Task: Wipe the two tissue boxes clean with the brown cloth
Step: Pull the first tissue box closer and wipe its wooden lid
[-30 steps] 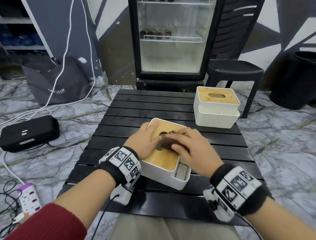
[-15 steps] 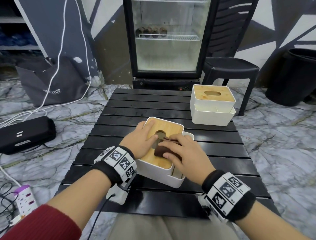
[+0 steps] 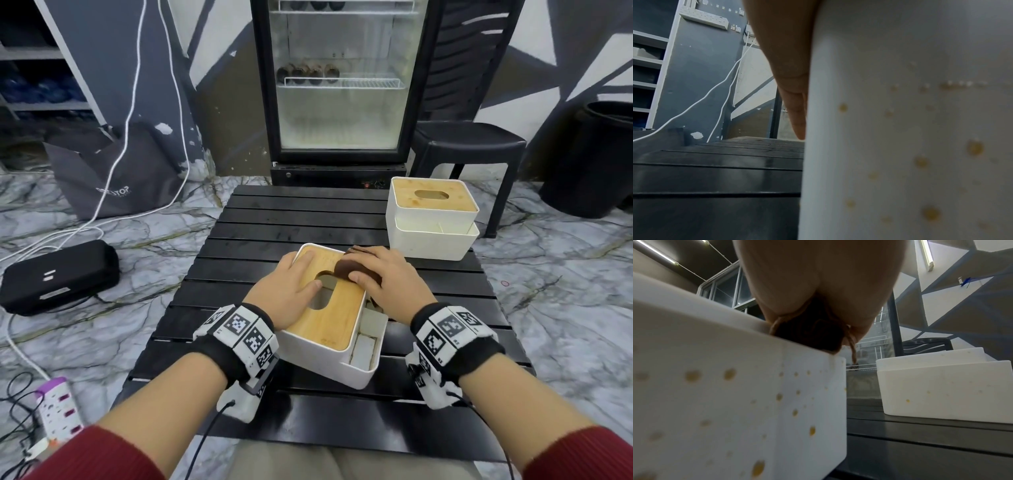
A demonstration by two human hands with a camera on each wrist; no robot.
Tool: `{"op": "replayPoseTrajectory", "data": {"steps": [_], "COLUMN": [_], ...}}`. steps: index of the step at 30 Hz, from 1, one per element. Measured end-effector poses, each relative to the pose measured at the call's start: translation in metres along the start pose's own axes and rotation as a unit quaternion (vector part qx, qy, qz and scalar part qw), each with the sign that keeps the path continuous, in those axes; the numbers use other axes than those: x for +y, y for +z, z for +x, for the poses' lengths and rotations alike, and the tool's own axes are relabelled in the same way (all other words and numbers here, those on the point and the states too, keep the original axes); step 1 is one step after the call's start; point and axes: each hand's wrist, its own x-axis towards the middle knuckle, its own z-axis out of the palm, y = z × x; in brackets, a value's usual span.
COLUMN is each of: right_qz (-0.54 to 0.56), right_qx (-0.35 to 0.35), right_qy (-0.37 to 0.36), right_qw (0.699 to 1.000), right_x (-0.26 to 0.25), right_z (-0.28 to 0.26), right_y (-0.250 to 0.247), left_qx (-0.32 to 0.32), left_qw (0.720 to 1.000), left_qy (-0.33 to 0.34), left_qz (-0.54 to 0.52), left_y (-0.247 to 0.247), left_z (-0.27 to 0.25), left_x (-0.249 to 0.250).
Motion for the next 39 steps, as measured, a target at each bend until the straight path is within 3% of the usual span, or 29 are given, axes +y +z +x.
{"op": "replayPoseTrajectory", "data": {"steps": [8, 16, 22, 28, 34, 39], "right_qz": [0.000, -0.071, -0.010, 0.050, 0.082, 0.140], "right_qx": [0.000, 0.081, 0.058, -0.003, 0.010, 0.075], "right_qy": [0.029, 0.133, 0.097, 0.032, 0.015, 0.044], "right_qw": [1.000, 0.985, 0.994, 0.998, 0.996, 0.986], "right_x": [-0.004, -0.016, -0.021, -0.006, -0.001, 0.025], "right_z": [0.000, -0.019, -0.041, -0.058, -0.062, -0.075], "right_y": [-0.001, 0.000, -0.001, -0.013, -0.015, -0.022], "left_qx": [0.031, -0.019, 0.008, 0.044, 0.048, 0.046], "left_qw": [0.999, 0.994, 0.980, 0.986, 0.990, 0.993], "left_qy": [-0.002, -0.095, -0.150, -0.093, -0.054, -0.036], "left_qz": [-0.016, -0.046, -0.132, -0.133, -0.122, -0.107], "left_y": [-0.008, -0.007, 0.006, 0.004, 0.002, 0.000], "left_z": [-0.012, -0.047, -0.034, -0.016, -0.006, 0.003], "left_x": [0.004, 0.003, 0.013, 0.008, -0.001, -0.009]}}
